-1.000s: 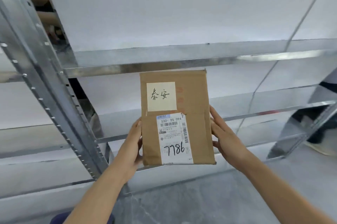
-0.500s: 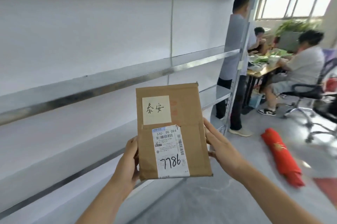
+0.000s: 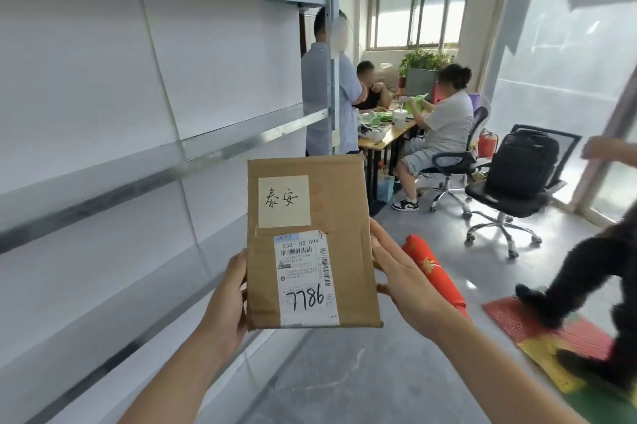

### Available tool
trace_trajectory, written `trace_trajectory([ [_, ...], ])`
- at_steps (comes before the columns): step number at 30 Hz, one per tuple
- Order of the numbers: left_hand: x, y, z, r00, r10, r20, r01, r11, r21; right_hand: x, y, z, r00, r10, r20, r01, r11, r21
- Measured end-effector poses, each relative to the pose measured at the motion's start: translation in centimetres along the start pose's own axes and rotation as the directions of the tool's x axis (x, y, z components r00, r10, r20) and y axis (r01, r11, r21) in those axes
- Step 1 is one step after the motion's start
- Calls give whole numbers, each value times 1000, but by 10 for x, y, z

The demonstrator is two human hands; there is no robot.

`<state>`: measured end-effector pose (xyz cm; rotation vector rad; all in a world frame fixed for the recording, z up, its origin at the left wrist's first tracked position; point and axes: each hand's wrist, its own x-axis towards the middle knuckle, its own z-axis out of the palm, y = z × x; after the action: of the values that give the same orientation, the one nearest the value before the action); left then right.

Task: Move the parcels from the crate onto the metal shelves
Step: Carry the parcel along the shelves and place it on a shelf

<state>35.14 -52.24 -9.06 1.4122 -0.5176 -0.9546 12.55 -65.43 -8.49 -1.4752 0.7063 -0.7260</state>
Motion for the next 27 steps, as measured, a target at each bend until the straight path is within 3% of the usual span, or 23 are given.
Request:
trace_trajectory([
  [6, 84, 1, 47, 992, -19, 124, 22, 1000, -20, 60, 2, -47, 996, 6, -87, -9, 999, -33],
  [17, 223, 16, 67, 991, -69, 118, 66, 997, 29, 186, 20, -77, 987, 15, -157, -15, 1000, 1],
  [21, 256, 12, 82, 990, -94, 107, 90, 995, 36, 221, 34, -99, 990, 35, -134, -34, 999, 9],
  [27, 295, -7, 120, 989, -147, -26, 147, 989, -2, 275, 60, -144, 995, 96, -16, -96, 995, 19],
])
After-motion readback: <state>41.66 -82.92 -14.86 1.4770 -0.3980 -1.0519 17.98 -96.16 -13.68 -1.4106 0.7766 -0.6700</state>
